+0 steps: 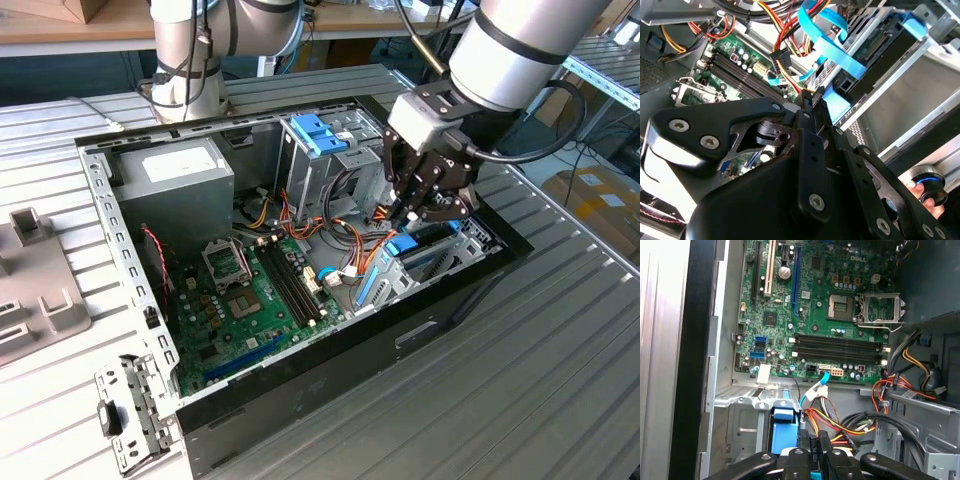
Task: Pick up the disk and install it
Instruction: 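Insert the first disk wire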
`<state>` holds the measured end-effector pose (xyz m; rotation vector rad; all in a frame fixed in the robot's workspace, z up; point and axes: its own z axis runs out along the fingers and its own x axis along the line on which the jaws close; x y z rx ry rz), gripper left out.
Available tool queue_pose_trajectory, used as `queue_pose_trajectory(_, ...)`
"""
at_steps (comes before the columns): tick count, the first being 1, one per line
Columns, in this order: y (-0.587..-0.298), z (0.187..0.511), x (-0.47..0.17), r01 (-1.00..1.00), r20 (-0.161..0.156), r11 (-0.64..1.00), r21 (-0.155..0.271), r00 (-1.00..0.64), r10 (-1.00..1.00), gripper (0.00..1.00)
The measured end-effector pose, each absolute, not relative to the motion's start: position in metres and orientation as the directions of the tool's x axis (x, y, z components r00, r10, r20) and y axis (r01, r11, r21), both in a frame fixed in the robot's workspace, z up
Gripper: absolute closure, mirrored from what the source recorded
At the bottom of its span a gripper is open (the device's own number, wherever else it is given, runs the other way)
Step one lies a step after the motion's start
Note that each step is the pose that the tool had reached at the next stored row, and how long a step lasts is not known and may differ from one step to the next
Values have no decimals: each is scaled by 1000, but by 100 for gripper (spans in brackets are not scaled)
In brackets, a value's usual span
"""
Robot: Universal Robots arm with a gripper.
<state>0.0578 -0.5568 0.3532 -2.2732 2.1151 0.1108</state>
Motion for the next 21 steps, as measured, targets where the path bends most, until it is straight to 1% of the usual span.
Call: queue_pose_trajectory(21, -560, 352, 78, -999, -76, -40, 24, 38, -996, 81)
